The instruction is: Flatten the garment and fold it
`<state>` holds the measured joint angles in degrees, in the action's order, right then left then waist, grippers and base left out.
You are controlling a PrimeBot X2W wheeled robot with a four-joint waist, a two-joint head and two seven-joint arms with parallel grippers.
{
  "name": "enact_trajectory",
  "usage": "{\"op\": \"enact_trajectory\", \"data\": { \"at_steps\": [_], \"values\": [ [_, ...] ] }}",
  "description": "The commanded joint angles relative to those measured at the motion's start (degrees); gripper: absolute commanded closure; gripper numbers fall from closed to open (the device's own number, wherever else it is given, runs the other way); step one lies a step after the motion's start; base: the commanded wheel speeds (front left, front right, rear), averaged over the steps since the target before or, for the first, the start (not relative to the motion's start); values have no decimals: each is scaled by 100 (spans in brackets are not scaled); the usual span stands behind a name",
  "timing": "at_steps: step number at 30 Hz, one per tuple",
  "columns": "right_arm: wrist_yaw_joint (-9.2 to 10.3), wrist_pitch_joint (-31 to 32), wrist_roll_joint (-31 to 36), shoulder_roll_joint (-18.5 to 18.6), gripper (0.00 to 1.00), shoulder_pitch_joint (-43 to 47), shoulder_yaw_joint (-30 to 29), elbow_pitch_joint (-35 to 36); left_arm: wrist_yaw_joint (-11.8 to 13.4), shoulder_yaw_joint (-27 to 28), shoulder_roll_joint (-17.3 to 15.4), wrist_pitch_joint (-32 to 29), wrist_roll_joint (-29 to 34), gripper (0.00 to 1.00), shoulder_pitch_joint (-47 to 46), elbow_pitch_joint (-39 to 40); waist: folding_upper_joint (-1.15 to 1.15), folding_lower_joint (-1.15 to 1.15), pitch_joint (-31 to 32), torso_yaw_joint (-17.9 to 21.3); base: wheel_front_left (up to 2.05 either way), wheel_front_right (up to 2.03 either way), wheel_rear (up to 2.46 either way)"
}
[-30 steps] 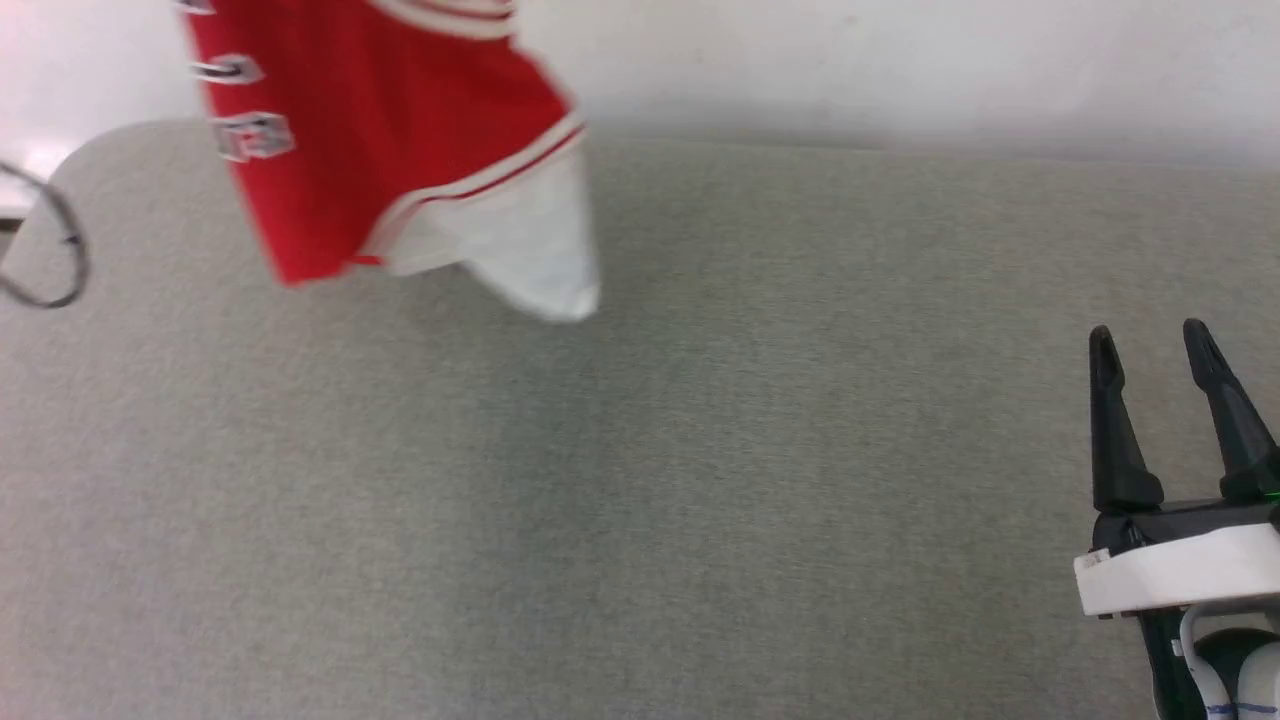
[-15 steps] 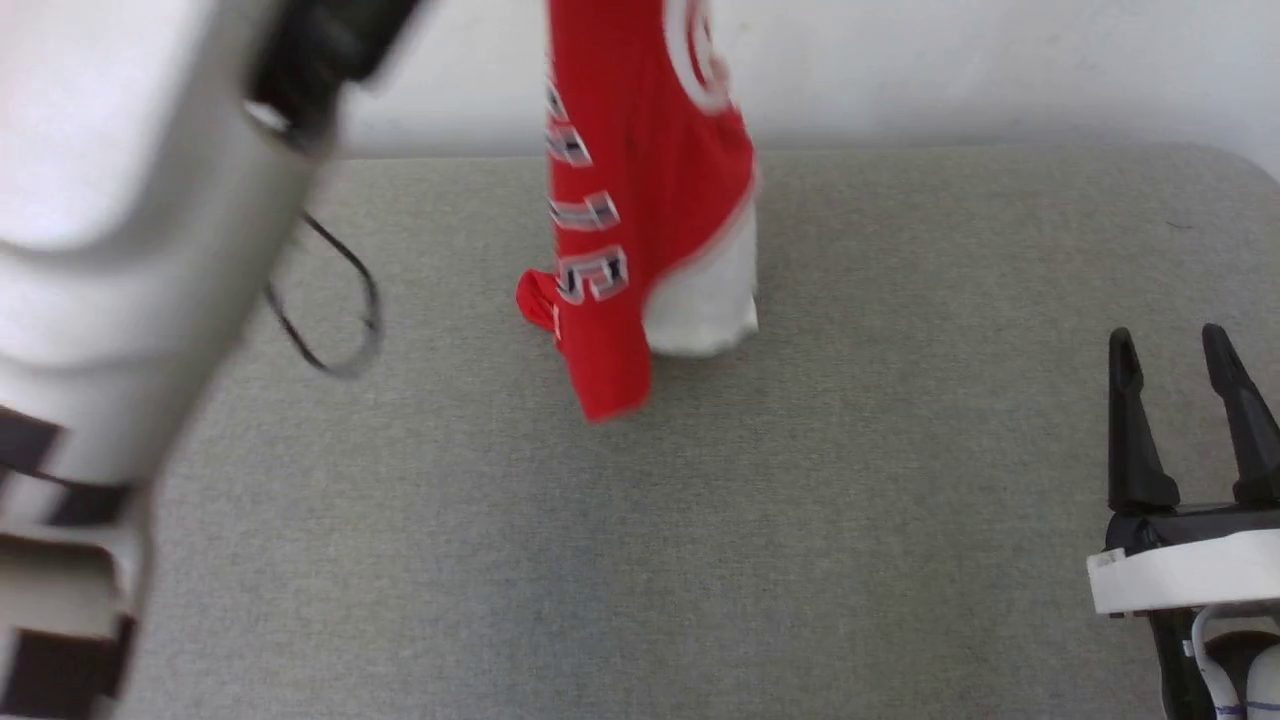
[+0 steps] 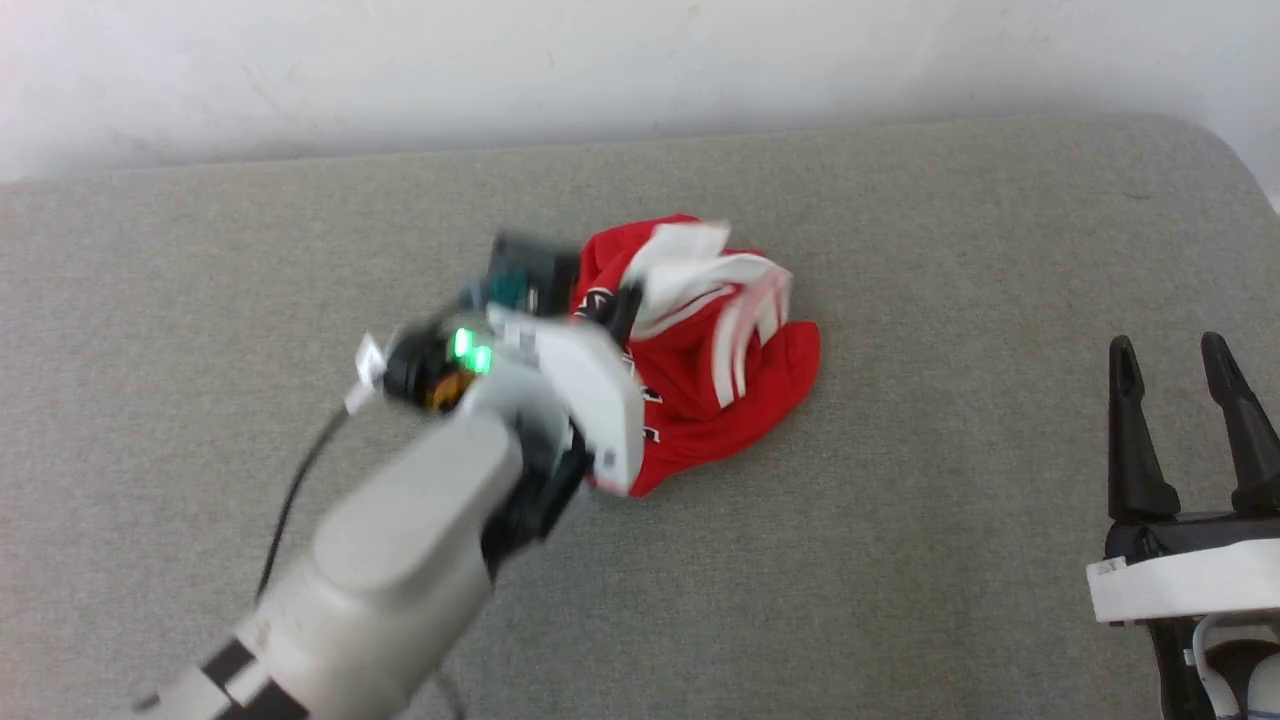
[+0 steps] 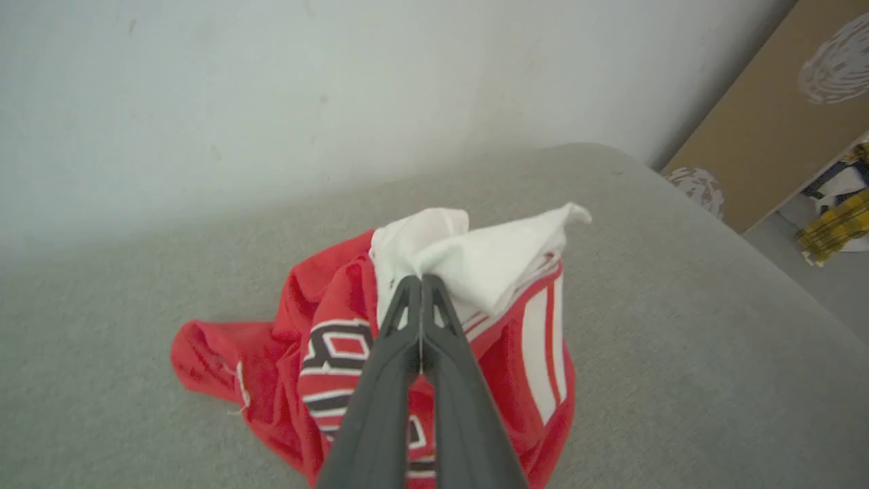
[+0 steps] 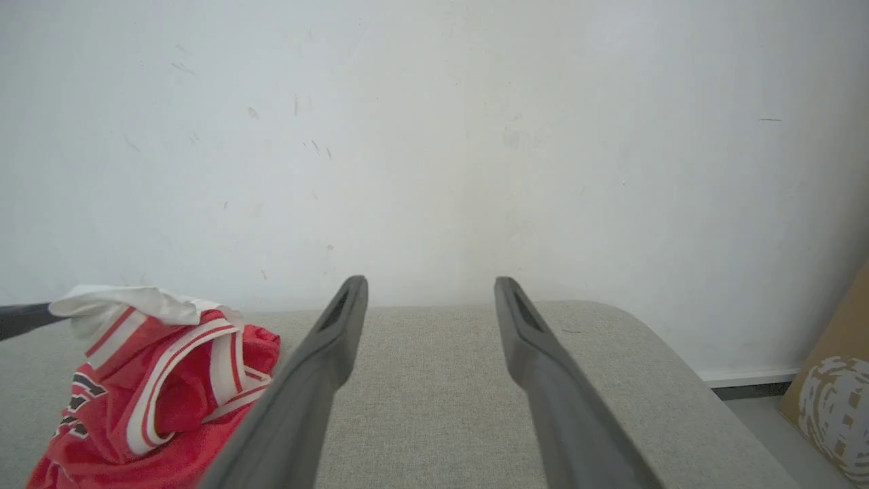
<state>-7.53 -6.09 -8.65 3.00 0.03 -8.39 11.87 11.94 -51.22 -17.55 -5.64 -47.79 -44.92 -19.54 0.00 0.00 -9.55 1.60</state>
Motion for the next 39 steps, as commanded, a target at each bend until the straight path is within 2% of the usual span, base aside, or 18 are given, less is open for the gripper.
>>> {"op": "enact_trajectory", "data": {
  "at_steps": [1,4,8,11,15,19,23,26,28,29,30,34,39],
  "values": [
    [4,-15,-19,-13,0,-9,9,19,62,-94,60,82,-15,100,240,-255,0,0,-79,68,0,0,0],
    [4,-2,-10,-13,0,-45,9,21,55,-297,143,54,-20,100,573,-790,0,0,-158,105,0,0,0],
    [4,-4,0,-13,0,-81,-12,-13,-90,-372,272,97,-95,100,704,-1212,0,0,-193,92,0,0,0],
    [4,18,17,-13,0,-74,-45,-20,-131,-210,348,440,-120,0,585,-1254,0,0,-166,21,0,0,0],
    [4,56,25,-13,0,-56,-28,-18,-83,43,264,958,-81,0,462,-965,0,0,-44,-63,0,0,0],
    [4,96,27,-13,0,16,-20,-10,110,392,-57,1469,-135,0,716,-258,0,0,105,-119,0,0,0],
    [4,127,30,-13,0,112,-22,27,501,762,-658,1928,74,0,1312,722,0,0,200,-128,0,0,0],
    [4,158,-3,-13,0,231,-47,31,765,1112,-1046,2043,299,0,1979,1516,0,0,245,-131,0,0,0],
    [4,169,-49,-13,0,334,-82,23,998,1486,-1206,2058,711,0,2401,2107,0,0,261,-139,0,0,0],
    [4,169,-67,-13,0,386,-112,17,1117,1708,-1224,2059,929,0,2654,2390,0,0,265,-143,0,0,0],
    [4,169,-67,-13,0,386,-112,17,1117,1708,-1224,2059,929,0,2654,2390,0,0,265,-143,0,0,0],
    [4,141,-118,-13,0,565,-192,-56,1462,2373,-1280,2062,1943,0,3636,3069,0,0,262,-137,0,0,0],
    [4,90,-153,-13,0,689,-174,-204,1650,2731,-1065,2063,2612,0,4635,3140,0,0,264,-95,0,0,0]
  ]
}}
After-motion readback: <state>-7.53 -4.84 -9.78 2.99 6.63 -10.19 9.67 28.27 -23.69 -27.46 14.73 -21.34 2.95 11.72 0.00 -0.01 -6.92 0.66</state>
